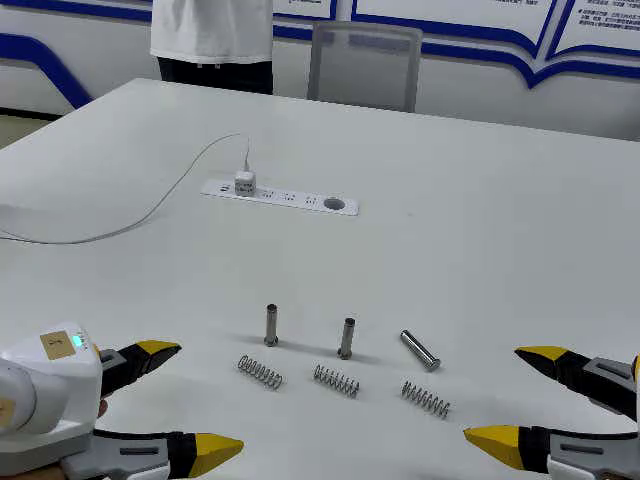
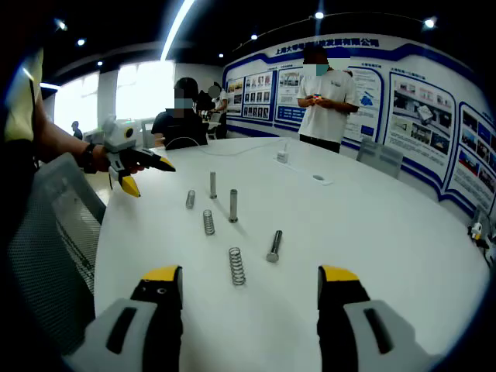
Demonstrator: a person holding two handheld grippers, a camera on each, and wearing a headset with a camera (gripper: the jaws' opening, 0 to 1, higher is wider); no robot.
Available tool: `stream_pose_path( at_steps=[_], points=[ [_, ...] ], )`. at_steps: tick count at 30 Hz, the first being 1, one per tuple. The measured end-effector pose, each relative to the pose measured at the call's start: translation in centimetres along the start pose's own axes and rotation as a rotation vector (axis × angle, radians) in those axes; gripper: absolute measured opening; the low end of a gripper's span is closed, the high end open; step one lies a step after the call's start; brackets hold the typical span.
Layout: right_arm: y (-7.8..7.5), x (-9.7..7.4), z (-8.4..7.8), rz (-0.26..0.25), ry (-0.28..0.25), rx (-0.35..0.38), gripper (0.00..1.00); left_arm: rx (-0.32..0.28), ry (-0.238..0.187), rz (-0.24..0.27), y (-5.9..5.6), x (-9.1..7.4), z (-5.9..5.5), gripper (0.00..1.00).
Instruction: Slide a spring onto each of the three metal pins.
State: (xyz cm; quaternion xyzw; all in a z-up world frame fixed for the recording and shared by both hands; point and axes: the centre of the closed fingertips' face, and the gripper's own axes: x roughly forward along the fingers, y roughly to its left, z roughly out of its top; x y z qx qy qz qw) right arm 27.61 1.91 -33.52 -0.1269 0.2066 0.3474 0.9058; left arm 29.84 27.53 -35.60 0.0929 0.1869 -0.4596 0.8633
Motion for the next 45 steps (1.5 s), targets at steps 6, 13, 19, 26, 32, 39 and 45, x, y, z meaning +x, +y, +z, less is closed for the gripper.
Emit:
stream_pose_path(
  at_steps=[6,13,19,26,32,39,45],
  points=[
    [0.03,-0.13,0.03,-0.002,0.003,0.003,0.72,-0.003,-0.003,0.001,-0.06,0.05,0.00,0.82],
    [-0.04,-0.16,0.09,-0.005,0.005,0.003,0.72,-0.011,-0.007,-0.002,0.07,0.01,-0.15,0.82],
    [0.06,-0.16,0.09,-0.008,0.006,0.010,0.71,-0.010,-0.004,-0.007,0.13,0.09,-0.24,0.82],
    [-0.09,-0.26,0.02,-0.014,0.009,0.017,0.71,-0.009,-0.008,-0.008,0.46,0.30,0.08,0.82],
    [-0.41,-0.33,0.26,-0.023,0.012,0.017,0.69,-0.006,-0.009,-0.011,0.52,0.37,0.08,0.81],
    [-0.75,-0.14,0.71,-0.028,0.010,0.018,0.68,-0.009,-0.011,-0.008,0.31,0.24,0.14,0.81],
    [-0.73,0.35,0.88,-0.023,0.017,0.014,0.66,-0.012,-0.012,-0.002,0.17,0.10,0.21,0.81]
  ],
)
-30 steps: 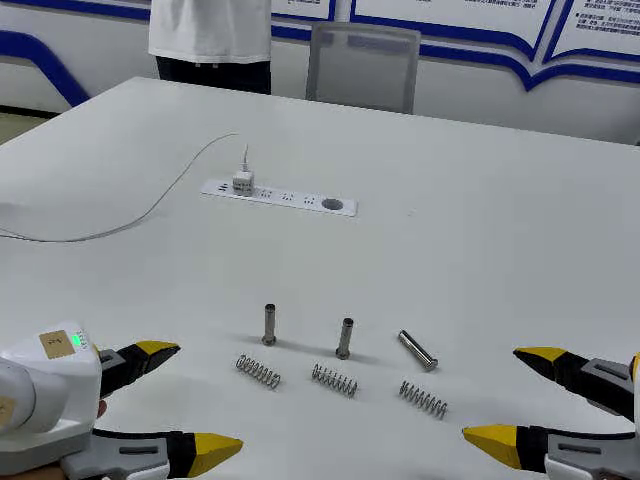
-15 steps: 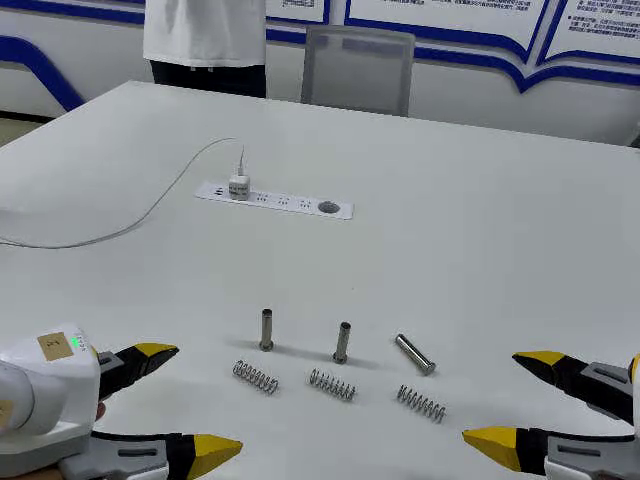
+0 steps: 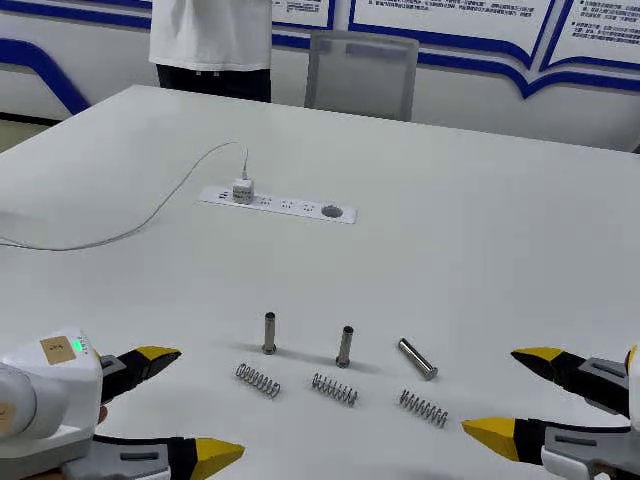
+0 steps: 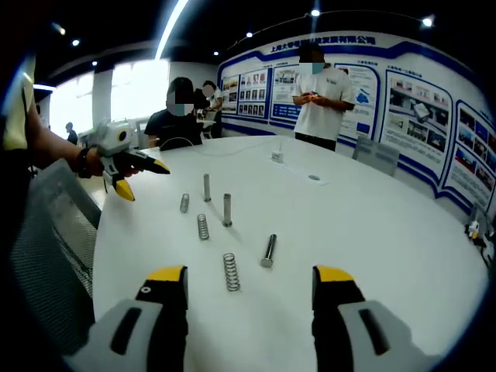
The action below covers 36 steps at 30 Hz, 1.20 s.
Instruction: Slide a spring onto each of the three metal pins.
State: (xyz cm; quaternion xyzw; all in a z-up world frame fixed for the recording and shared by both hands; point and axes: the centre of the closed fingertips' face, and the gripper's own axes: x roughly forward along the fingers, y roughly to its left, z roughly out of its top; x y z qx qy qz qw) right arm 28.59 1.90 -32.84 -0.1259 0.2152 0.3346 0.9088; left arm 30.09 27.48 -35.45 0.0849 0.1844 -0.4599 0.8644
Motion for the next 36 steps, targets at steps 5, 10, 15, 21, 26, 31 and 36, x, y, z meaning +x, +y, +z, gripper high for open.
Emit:
stream_pose_path(
  at_steps=[5,10,15,21,26,31,36],
  points=[
    [-0.7,0.4,0.6,-0.009,-0.001,-0.003,0.63,0.000,0.002,0.003,-0.1,0.0,0.0,0.81],
    [-1.4,1.1,1.6,-0.023,-0.003,-0.008,0.60,-0.002,0.000,0.006,-0.2,0.1,0.2,0.81],
    [-1.9,2.2,1.8,-0.026,0.018,0.001,0.57,-0.004,-0.001,0.011,-0.4,0.1,0.2,0.81],
    [-2.5,3.6,2.1,-0.031,0.043,-0.001,0.51,-0.011,0.000,0.018,-0.3,0.0,0.0,0.81],
    [-3.0,4.8,2.5,-0.035,0.064,0.015,0.45,-0.016,-0.001,0.030,-0.1,-0.1,-0.1,0.81],
    [-3.5,6.0,2.9,-0.045,0.080,0.037,0.41,-0.019,-0.001,0.036,0.0,-0.1,-0.2,0.80],
    [-3.7,7.2,2.6,-0.054,0.122,0.037,0.32,-0.024,-0.002,0.041,0.0,-0.1,-0.3,0.80]
  ],
)
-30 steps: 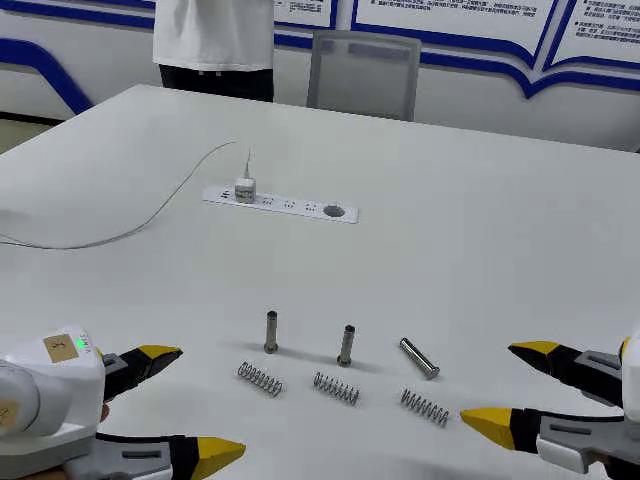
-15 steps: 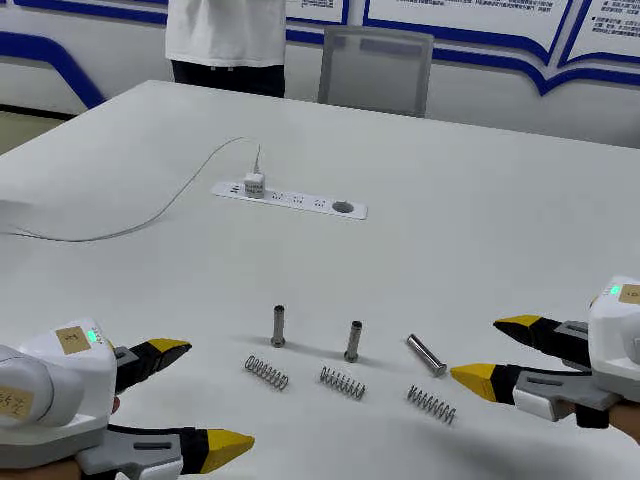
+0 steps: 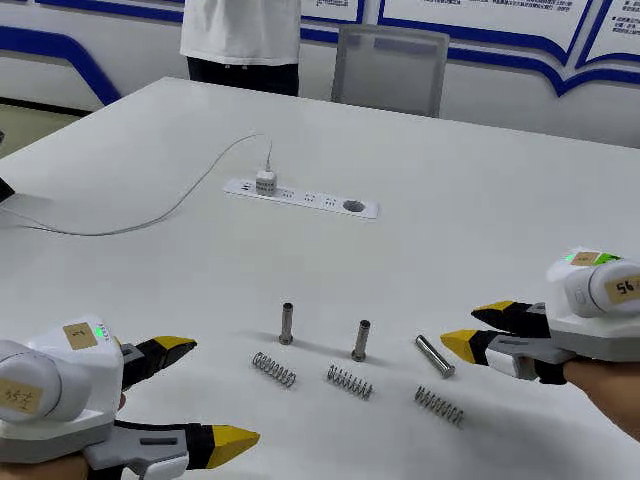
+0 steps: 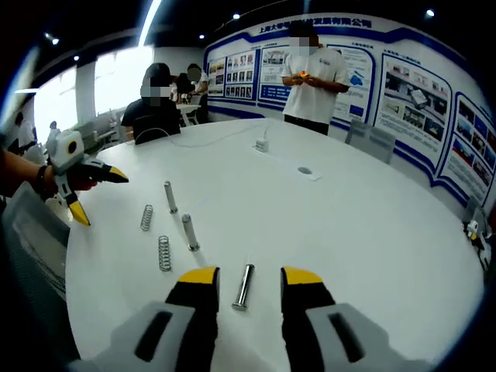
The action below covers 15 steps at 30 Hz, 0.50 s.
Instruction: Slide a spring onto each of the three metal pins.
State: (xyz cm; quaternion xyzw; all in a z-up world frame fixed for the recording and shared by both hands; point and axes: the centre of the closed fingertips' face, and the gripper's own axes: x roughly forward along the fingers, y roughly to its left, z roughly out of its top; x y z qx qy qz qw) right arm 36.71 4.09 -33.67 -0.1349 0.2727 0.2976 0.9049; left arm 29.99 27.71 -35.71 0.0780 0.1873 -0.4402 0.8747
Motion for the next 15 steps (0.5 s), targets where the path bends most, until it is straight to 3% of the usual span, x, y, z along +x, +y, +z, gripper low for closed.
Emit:
stream_pose_path(
  at_steps=[15],
  points=[
    [0.5,3.0,-1.1,0.001,0.106,0.021,0.23,-0.004,0.009,-0.007,0.2,0.2,-0.5,0.80]
  ],
)
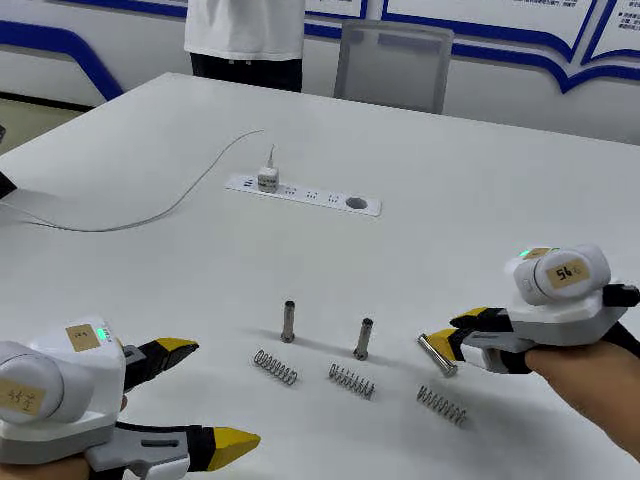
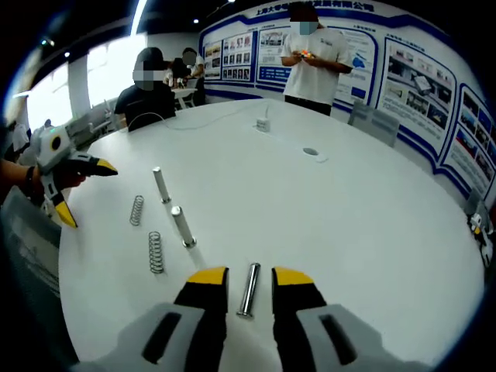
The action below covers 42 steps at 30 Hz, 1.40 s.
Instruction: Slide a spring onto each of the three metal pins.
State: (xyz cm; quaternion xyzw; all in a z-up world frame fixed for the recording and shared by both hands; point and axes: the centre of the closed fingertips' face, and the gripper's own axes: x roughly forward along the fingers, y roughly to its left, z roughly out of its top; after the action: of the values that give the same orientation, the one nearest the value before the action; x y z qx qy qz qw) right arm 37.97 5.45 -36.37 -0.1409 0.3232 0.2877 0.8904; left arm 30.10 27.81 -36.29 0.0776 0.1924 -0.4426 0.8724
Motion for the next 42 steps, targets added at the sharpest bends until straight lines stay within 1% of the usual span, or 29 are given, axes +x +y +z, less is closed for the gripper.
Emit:
stream_pose_path(
  at_steps=[6,12,14,22,25,29,42],
  points=[
    [0.1,1.3,-0.7,0.004,0.042,0.006,0.20,-0.002,0.000,-0.005,-0.2,0.0,-0.1,0.80],
    [-0.3,2.1,-0.8,-0.003,0.064,0.033,0.17,-0.006,0.004,-0.008,-0.3,0.0,-0.2,0.80],
    [-0.4,2.3,-1.0,-0.004,0.078,0.037,0.17,-0.007,0.005,-0.010,-0.4,0.1,-0.2,0.80],
    [-0.5,3.2,-1.2,-0.001,0.106,0.053,0.15,-0.007,0.009,-0.017,-0.6,0.4,-0.4,0.79],
    [-0.7,3.3,-1.4,-0.006,0.122,0.051,0.13,-0.008,0.011,-0.017,-0.6,0.4,-0.5,0.79],
    [-0.6,3.4,-1.6,0.000,0.130,0.062,0.13,-0.012,0.011,-0.011,-0.5,0.2,-0.7,0.79],
    [-0.8,3.8,-2.2,0.012,0.153,0.065,0.12,-0.015,0.015,-0.006,-0.4,0.2,-0.8,0.79]
  ],
)
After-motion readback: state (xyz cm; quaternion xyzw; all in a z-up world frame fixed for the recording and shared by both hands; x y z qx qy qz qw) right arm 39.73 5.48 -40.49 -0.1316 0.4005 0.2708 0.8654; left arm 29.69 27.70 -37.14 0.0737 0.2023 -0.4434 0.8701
